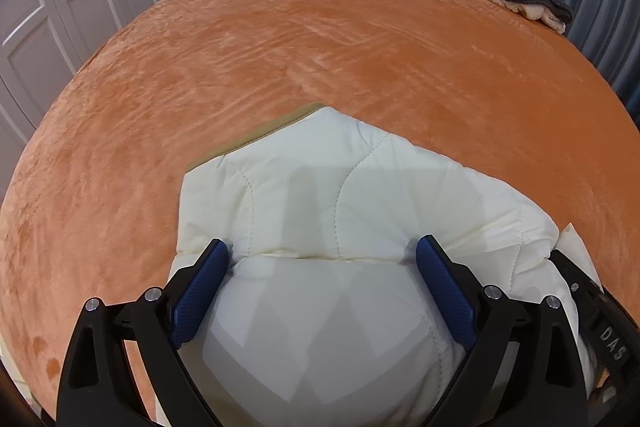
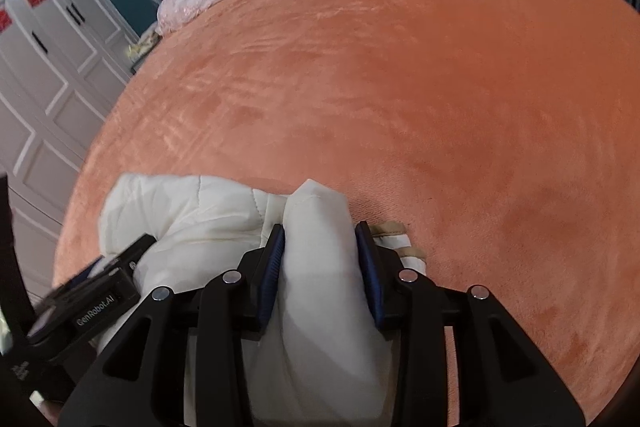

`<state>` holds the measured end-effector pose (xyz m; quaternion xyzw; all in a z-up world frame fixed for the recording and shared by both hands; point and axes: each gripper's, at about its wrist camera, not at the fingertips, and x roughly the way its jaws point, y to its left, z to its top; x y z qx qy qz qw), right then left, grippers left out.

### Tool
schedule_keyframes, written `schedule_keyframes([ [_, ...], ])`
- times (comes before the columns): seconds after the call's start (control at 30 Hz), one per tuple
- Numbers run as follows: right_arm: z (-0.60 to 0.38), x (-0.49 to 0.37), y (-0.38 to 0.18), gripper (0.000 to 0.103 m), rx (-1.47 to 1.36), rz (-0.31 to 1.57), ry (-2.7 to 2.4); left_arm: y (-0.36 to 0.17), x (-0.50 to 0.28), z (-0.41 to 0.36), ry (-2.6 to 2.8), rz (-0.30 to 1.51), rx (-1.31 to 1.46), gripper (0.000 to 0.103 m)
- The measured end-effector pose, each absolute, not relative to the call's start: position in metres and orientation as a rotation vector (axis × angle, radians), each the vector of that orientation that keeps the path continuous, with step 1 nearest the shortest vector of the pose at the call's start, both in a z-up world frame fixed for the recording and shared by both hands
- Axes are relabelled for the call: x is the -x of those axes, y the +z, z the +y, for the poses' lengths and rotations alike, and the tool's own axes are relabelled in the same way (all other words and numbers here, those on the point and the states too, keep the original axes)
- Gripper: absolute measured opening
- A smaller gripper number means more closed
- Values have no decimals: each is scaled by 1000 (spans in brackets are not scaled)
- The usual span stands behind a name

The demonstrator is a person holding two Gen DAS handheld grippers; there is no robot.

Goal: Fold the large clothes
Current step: 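Grasp the folded bundle with both tools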

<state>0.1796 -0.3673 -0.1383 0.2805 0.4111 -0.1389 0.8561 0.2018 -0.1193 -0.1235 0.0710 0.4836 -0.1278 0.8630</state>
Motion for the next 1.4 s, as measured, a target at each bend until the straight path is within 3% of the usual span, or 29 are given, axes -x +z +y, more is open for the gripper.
schedule_keyframes([
  [0.13,-363,-146,-86,39,-539,717,-407,-98,-192,-104,-244,1013,-148,94],
  [0.3,-324,-143,-48,30,-361,682,-301,-75,-172,-86,-249,1014,-50,93],
  [0.37,-302,-153,-54,20,-261,730,-256,-75,-163,-89,-248,998,-64,93],
  [0.53,-292,-153,-104,18,-267,815,-246,-91,-151,-94,-256,953,-116,96],
  [1.4,-294,-160,-127,18,-273,787,-227,-121,-153,-106,-211,866,-159,98],
])
